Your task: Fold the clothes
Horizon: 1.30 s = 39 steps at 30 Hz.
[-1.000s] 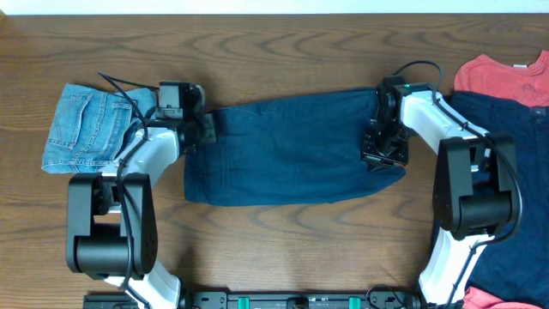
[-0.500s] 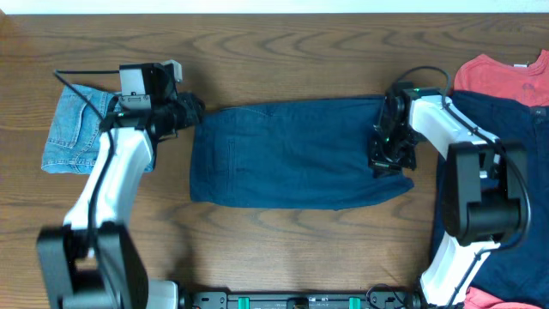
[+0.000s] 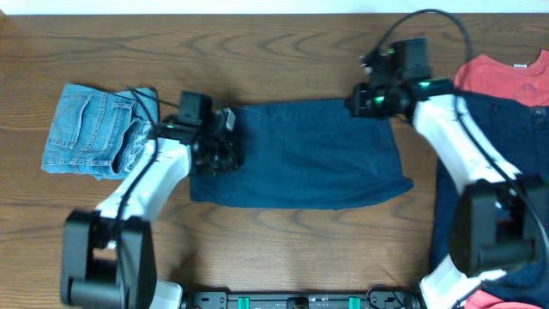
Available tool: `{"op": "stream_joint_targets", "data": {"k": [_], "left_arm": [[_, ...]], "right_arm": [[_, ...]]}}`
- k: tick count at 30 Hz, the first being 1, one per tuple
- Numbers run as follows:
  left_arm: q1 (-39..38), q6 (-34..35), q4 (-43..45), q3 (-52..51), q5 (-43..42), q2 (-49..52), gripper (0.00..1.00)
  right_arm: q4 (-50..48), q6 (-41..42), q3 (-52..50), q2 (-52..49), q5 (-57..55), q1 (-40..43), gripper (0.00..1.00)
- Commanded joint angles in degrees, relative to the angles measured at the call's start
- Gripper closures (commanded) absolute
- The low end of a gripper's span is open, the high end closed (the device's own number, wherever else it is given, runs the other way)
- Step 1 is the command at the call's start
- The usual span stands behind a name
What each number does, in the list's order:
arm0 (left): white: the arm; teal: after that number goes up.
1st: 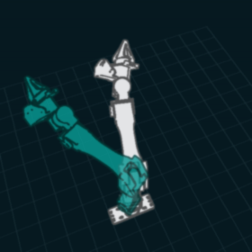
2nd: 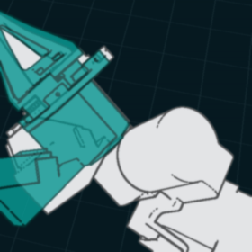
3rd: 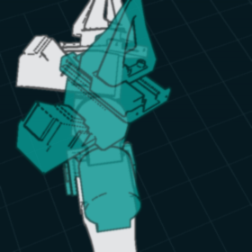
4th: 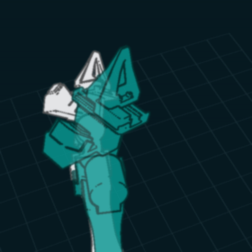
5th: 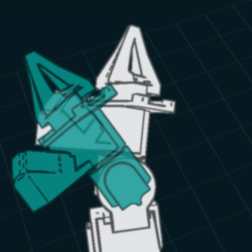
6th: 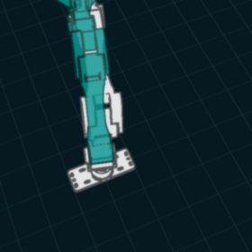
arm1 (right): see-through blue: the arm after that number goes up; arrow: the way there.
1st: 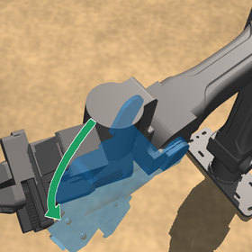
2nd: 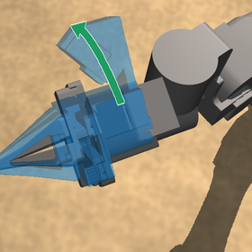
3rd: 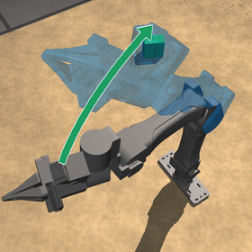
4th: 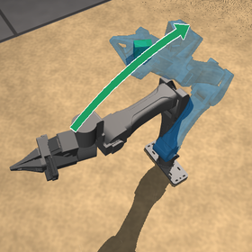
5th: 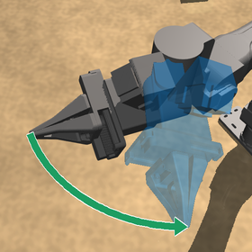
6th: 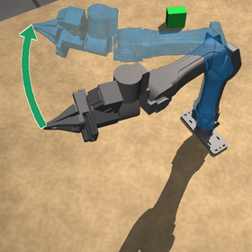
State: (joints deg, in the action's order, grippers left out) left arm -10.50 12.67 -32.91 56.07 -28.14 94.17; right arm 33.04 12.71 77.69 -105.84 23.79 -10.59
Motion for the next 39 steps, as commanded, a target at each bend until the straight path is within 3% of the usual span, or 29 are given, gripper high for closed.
{"op": "stream_joint_targets", "data": {"k": [1,5,8,14,19,28,32,39], "left_arm": [[-0.2,4.5,0.7,-2.6,1.1,2.9,0.94],[-0.2,5.2,0.2,-4.0,7.1,4.8,0.94],[-0.2,5.2,0.0,-4.7,11.4,4.9,0.94],[-0.2,5.2,0.9,-4.7,15.0,4.9,0.94],[-0.2,5.2,1.6,-4.7,15.0,4.9,0.92],[-0.2,5.2,1.8,-0.5,7.7,0.9,0.75],[-0.2,5.0,4.2,1.8,7.6,-4.3,0.72],[-0.3,3.5,19.3,1.8,7.8,-5.3,0.79]], "right_arm": [[-0.4,4.4,-0.3,-5.9,-3.2,-3.9,0.99],[-1.7,11.5,-0.3,-11.4,-13.7,-4.5,0.99],[-5.4,12.1,-0.3,-13.3,-18.0,-2.3,0.99],[-13.2,12.1,-0.1,-13.3,-17.7,5.4,0.98],[-14.2,10.5,0.0,-13.2,-15.1,10.8,0.97],[-6.9,-1.4,0.0,-4.1,4.8,13.5,0.92],[-0.3,-2.1,0.0,0.2,5.2,11.6,0.95],[3.6,-2.0,-1.5,-2.4,-3.1,5.4,0.96]]}}
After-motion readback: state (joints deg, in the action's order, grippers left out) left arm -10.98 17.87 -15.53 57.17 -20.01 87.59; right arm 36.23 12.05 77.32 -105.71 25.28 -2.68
